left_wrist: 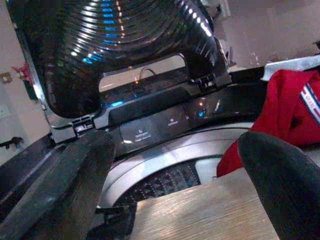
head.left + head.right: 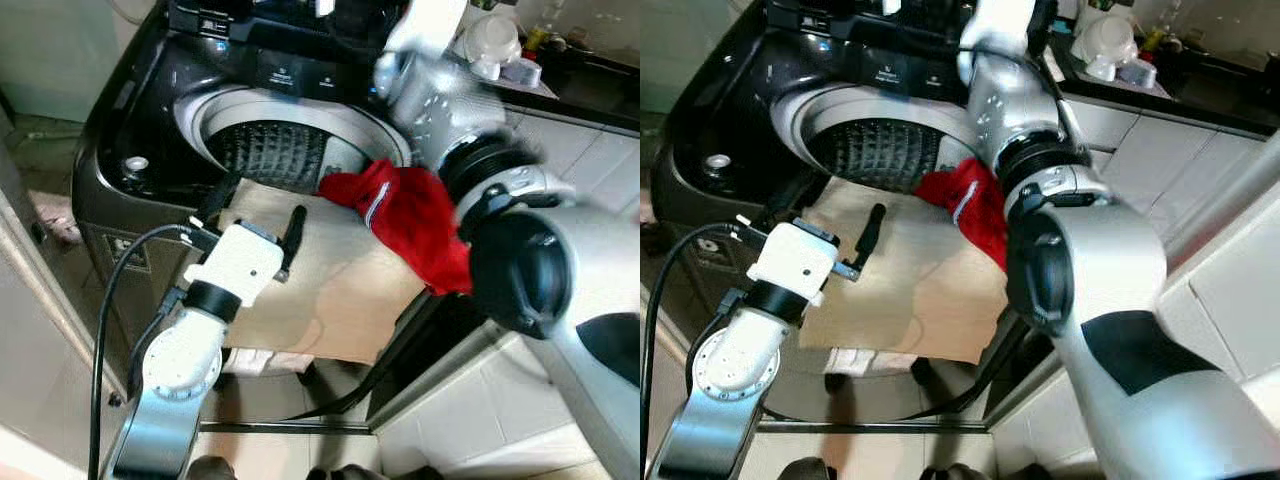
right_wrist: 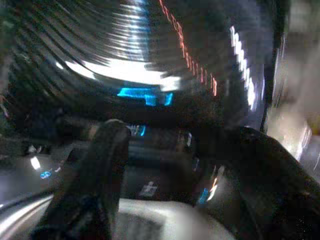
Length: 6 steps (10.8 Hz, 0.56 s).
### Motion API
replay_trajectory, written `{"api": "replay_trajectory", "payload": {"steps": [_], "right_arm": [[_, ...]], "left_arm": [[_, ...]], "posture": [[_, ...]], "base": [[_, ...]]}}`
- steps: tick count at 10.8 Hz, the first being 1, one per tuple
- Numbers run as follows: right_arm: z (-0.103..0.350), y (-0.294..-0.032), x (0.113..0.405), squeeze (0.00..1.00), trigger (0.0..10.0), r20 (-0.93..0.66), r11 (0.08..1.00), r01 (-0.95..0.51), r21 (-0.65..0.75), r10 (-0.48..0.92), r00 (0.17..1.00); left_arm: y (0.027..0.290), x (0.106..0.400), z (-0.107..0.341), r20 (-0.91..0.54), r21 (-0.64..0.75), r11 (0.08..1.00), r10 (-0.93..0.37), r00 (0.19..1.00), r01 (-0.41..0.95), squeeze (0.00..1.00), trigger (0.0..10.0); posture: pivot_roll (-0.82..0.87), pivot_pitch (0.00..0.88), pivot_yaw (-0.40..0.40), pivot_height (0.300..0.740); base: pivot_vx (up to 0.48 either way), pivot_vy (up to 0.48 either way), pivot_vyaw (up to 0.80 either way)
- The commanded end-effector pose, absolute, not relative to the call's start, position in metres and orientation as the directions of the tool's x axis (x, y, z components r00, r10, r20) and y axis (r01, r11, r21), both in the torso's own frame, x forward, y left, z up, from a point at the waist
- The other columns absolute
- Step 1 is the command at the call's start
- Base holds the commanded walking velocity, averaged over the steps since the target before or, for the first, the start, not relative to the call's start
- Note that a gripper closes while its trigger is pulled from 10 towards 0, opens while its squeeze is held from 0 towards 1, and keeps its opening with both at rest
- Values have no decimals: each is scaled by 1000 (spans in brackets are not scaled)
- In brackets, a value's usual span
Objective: Clothes washing
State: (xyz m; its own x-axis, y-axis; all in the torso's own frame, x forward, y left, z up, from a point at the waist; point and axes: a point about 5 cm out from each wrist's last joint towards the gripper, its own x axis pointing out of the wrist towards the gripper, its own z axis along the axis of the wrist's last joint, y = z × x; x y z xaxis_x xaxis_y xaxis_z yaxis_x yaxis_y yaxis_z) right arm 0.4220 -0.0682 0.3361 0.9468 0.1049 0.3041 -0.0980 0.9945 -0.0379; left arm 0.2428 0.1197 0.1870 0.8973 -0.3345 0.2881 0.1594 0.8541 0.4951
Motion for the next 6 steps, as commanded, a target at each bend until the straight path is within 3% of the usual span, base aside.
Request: {"api": "replay_trajectory", "payload": {"steps": [1, 2, 3, 4, 5, 6], "right_arm": [[323, -69, 421, 0, 10000, 338, 987, -78, -143, 123, 933], [314, -69, 415, 0, 10000, 429, 974, -56, -221, 149, 891], [272, -82, 402, 0, 10000, 495, 972, -30, -232, 144, 857], [237, -96, 392, 0, 10000, 461, 965, -25, -259, 146, 875], [201, -132, 366, 0, 10000, 479, 970, 61, -236, 61, 876], [205, -163, 332, 0, 10000, 586, 943, 235, -237, -55, 809]], "left_arm": [[115, 245, 187, 298, 479, 860, -345, 890, 173, 0, 10000], [114, 247, 184, 296, 476, 861, -350, 889, 180, 0, 10000], [110, 252, 180, 285, 472, 858, -369, 885, 205, 0, 10000], [109, 255, 178, 282, 472, 854, -380, 881, 218, 0, 10000], [109, 260, 177, 282, 478, 848, -394, 874, 228, 0, 10000], [109, 266, 177, 285, 483, 841, -415, 864, 244, 0, 10000]], "posture": [[156, 0, -170, 740], [138, 0, -162, 740], [95, 0, -139, 740], [71, 0, -124, 740], [42, 0, -101, 740], [-4, 0, -65, 740]], "base": [[0, 0, 0], [0, 0, 0], [0, 0, 0], [0, 0, 0], [0, 0, 0], [0, 0, 0]]}}
